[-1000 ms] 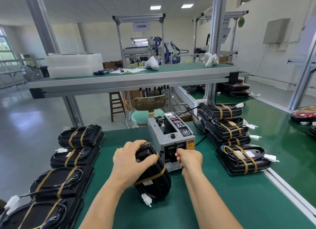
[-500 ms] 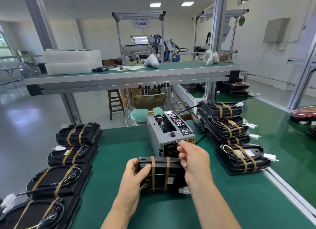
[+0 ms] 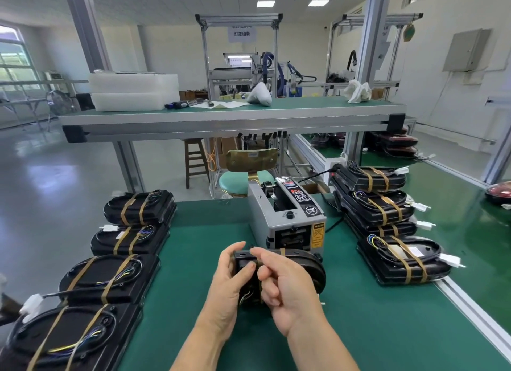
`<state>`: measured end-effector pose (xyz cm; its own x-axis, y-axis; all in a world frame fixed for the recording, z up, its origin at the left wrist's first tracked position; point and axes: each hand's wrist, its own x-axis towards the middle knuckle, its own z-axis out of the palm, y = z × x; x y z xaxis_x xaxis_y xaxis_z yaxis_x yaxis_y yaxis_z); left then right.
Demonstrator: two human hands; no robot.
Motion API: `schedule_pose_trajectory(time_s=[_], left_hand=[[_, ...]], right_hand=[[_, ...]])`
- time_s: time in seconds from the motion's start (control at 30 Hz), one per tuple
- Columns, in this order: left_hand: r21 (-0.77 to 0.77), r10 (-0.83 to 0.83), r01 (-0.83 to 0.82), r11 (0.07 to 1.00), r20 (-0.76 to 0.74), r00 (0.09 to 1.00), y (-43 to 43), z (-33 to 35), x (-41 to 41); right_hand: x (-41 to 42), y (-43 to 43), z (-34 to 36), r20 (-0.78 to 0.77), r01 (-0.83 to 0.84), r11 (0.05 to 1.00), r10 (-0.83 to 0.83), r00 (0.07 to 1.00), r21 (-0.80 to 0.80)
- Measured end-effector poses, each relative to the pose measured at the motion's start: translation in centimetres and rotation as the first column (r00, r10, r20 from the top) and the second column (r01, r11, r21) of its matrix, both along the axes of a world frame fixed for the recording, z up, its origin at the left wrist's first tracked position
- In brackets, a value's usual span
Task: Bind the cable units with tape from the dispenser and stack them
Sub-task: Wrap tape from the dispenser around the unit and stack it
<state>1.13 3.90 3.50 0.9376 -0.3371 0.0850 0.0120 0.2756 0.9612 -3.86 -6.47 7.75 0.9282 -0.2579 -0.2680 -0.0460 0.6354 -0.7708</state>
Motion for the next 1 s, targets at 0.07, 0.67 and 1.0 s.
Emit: schedule_pose_trajectory(time_s=[0.07, 0.67, 1.0], left_hand=[[-0.004, -0.008, 0.008, 1.000, -0.013, 1.000, 0.1, 0.1, -0.1], [-0.048, -0.101, 0.096, 0.994, -0.141, 0.985, 0.9, 1.2, 0.0], [-0.167, -0.035, 0.001, 0.986, -0.203, 0.979, 0.5, 1.4, 0.0]], right_hand=[[0.0, 0.4, -0.1, -0.003, -0.037, 0.999, 0.037, 0.999, 0.006], [0.2, 0.6, -0.5, -0.028, -0.073, 0.993, 0.071, 0.997, -0.091], [0.3, 0.6, -0.2, -0.041, -0.075, 0.988, 0.070, 0.997, -0.132]])
